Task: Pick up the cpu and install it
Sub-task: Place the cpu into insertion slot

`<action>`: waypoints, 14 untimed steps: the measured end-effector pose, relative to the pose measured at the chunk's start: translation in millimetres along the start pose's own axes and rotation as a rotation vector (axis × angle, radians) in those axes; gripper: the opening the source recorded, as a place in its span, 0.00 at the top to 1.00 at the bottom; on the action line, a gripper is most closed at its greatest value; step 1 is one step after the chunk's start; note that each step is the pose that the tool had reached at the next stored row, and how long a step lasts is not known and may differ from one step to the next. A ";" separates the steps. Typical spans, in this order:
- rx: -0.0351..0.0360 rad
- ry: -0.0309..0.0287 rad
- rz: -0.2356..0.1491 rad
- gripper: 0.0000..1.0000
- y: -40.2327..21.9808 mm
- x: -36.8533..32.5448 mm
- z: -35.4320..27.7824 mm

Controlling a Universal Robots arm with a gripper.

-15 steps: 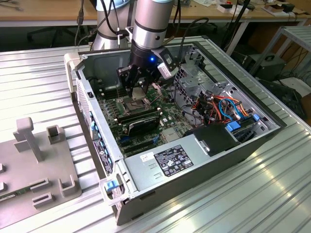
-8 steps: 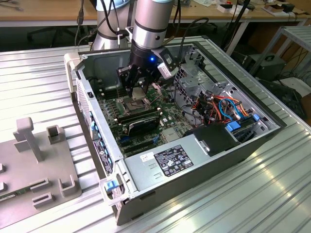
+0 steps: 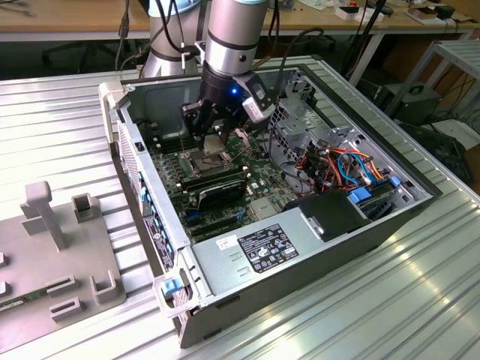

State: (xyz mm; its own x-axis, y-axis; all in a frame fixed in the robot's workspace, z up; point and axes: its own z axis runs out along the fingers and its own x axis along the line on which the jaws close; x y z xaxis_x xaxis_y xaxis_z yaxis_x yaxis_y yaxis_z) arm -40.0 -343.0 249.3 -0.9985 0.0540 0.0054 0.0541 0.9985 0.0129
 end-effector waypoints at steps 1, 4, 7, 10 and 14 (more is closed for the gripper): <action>-0.0003 -0.0005 0.035 0.45 0.0 0.0 0.2; -0.0007 -0.0015 0.111 0.45 0.0 0.0 0.5; -0.0011 -0.0024 0.171 0.45 0.0 0.0 0.6; -0.0014 -0.0033 0.242 0.45 0.0 0.0 0.6; -0.0020 -0.0045 0.335 0.45 0.0 0.0 0.6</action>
State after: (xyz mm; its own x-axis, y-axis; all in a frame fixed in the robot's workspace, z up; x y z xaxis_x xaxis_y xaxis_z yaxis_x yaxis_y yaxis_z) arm -40.0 -342.9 248.6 -0.9253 0.3793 0.0053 0.3793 0.9252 0.0131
